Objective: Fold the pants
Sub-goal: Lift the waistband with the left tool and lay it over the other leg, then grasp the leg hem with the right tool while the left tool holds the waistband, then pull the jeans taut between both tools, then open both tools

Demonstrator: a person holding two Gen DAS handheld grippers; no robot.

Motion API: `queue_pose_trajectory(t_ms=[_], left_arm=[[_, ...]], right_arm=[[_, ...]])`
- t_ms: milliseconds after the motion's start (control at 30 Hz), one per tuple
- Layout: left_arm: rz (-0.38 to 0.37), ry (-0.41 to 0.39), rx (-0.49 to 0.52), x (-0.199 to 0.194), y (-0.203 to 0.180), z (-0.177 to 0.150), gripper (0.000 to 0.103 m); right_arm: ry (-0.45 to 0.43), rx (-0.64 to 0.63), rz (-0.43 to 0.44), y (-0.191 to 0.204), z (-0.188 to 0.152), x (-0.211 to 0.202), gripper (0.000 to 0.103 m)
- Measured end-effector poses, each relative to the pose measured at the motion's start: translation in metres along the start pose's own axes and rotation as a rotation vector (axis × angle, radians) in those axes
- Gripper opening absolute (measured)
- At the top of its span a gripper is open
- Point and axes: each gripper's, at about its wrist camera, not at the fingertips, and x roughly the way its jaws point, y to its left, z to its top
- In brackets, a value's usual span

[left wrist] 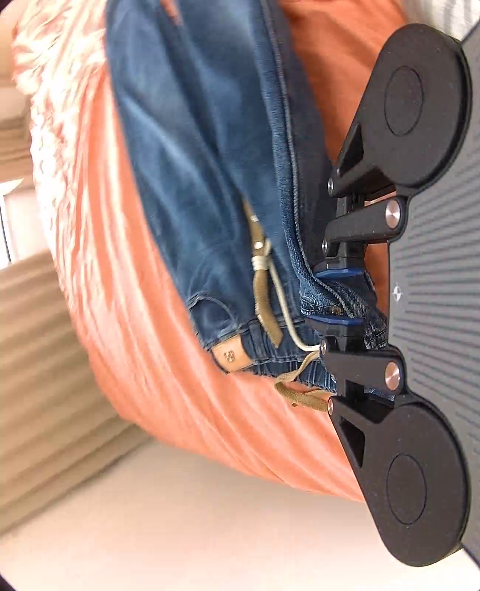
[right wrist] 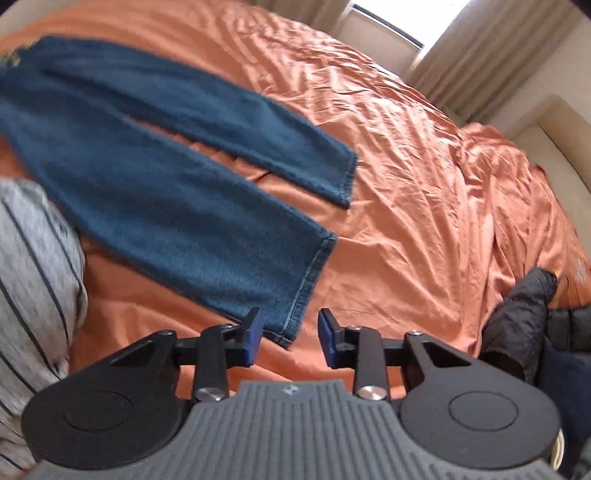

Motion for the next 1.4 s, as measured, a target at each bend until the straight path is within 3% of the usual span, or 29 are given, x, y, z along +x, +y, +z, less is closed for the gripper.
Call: queue_pose_trajectory(t_ms=[167,300,500,700,1000,1067,1100,1233,1400], left_arm=[[0.029,0.002,-0.097,0.002,0.004,0.016,0.022],[0.051,0.019,-0.119,-0.001,0.002,0.018,0.022],[0.08,0.045,-0.123,0.005,-0.003,0.019,0.022],[0.092,0.058,-0.118,0.009,-0.005,0.023,0.022],[0.085,0.062,-0.145,0.008,-0.001,0.022,0.022],[0.083,0.057,-0.153,0.007,-0.001,0.02,0.022],[0.084,0.052,-0.159,0.006,0.0,0.019,0.022],[0.088,0.026,-0.192,0.001,0.004,0.014,0.022],[0.108,-0.028,-0.233,-0.012,0.014,0.021,0.021]], right_arm=[[-0.024,-0.328,0.018,0.042,-0.007,0.038,0.025],[-0.027,-0.467,-0.005,0.057,-0.012,0.058,0.025],[-0.056,-0.548,-0.051,0.049,-0.012,0.063,0.025],[-0.005,-0.651,-0.051,0.053,-0.029,0.078,0.025],[-0.123,-0.742,-0.108,0.085,-0.037,0.075,0.023],[-0.149,-0.739,-0.132,0.086,-0.039,0.072,0.017],[-0.168,-0.726,-0.153,0.085,-0.039,0.068,0.002],[-0.243,-0.573,-0.235,0.065,-0.027,0.046,0.0],[-0.304,-0.359,-0.296,0.025,0.019,0.012,0.0]])
